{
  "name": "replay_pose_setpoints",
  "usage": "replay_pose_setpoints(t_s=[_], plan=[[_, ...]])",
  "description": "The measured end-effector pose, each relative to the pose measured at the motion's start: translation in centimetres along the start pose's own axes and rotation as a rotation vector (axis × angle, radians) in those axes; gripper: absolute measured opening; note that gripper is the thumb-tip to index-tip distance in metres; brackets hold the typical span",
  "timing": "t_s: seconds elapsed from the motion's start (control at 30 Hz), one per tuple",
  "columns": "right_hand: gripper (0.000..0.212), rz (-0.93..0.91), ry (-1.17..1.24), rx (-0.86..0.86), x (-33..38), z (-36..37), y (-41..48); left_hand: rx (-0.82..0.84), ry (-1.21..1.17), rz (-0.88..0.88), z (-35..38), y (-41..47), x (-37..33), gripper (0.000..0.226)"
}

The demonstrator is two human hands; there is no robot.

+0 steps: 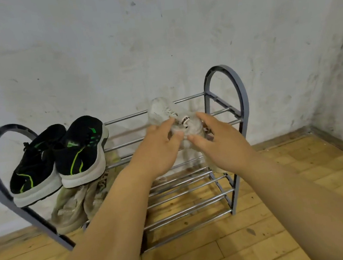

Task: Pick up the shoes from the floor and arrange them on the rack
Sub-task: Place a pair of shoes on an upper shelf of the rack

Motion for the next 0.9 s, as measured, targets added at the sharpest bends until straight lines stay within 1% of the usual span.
replay_pose_setpoints(t_s=[0.07, 0.1, 0.17, 0.23, 0.3, 0.43, 0.5, 0.53, 0.6, 0.67, 0.7, 0.73, 0.77, 0.83, 0.9], plan=[[0.063, 0.039, 0.065, -0.027, -0.8, 0.1, 0.3, 0.041, -0.066, 0.018, -0.2, -0.1, 0.9, 0.057], [0.062, 0.041, 0.103, -0.037, -1.0, 0.3, 0.4, 0.032, -0.087, 0.019, -0.3, -0.2, 1.2, 0.058], [0.051, 0.012, 0.136, -0.043, -0.8, 0.5, 0.6, -0.012, -0.099, 0.02, -0.2, -0.2, 1.3, 0.059], [0.044, -0.009, 0.139, -0.022, -0.6, 0.7, 0.6, -0.025, -0.058, 0.026, 0.3, -0.3, 1.1, 0.058], [0.043, -0.04, 0.111, 0.011, -0.4, 0.7, 0.4, -0.04, -0.008, 0.025, 0.8, -0.5, 0.8, 0.059], [0.053, -0.043, 0.019, 0.087, -0.5, 0.7, -0.3, -0.047, 0.101, 0.001, 1.4, -0.7, 0.4, 0.061], [0.047, -0.023, -0.022, 0.095, -0.4, 0.0, -1.1, -0.049, 0.075, 0.007, 1.6, -1.1, 0.1, 0.062], [0.045, 0.003, -0.066, 0.075, -0.4, -0.7, -1.6, -0.077, 0.045, 0.016, 1.7, -1.4, -0.1, 0.063], [0.046, 0.112, -0.179, 0.015, -1.1, -3.1, -2.6, -0.208, 0.041, 0.028, 1.6, -2.5, -0.8, 0.065], [0.047, 0.239, -0.244, 0.002, -2.3, -6.3, -3.9, -0.343, 0.147, 0.062, 2.1, -4.1, -2.9, 0.06], [0.048, 0.3, -0.269, 0.041, -3.0, -7.9, -4.7, -0.362, 0.207, 0.126, 2.9, -5.1, -4.5, 0.057], [0.052, 0.367, -0.285, 0.114, -3.9, -9.3, -5.8, -0.337, 0.244, 0.209, 4.0, -6.1, -6.2, 0.054], [0.057, 0.444, -0.303, 0.199, -4.8, -10.5, -7.1, -0.279, 0.253, 0.289, 5.4, -7.1, -7.6, 0.052], [0.07, 0.593, -0.375, 0.342, -7.2, -12.3, -10.2, -0.089, 0.213, 0.364, 8.5, -8.4, -9.9, 0.053], [0.078, 0.702, -0.396, 0.38, -10.5, -13.3, -13.9, 0.143, 0.193, 0.385, 12.0, -9.2, -11.5, 0.053]])
Point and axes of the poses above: each hand's wrist, its own y-axis towards the middle knuckle, its own z-axis out of the palm, x = y × z, the point moved 3 cm from there along y, towards the middle knuckle, and after that the axes turned 12 degrees about x, right-handed, at the moved point
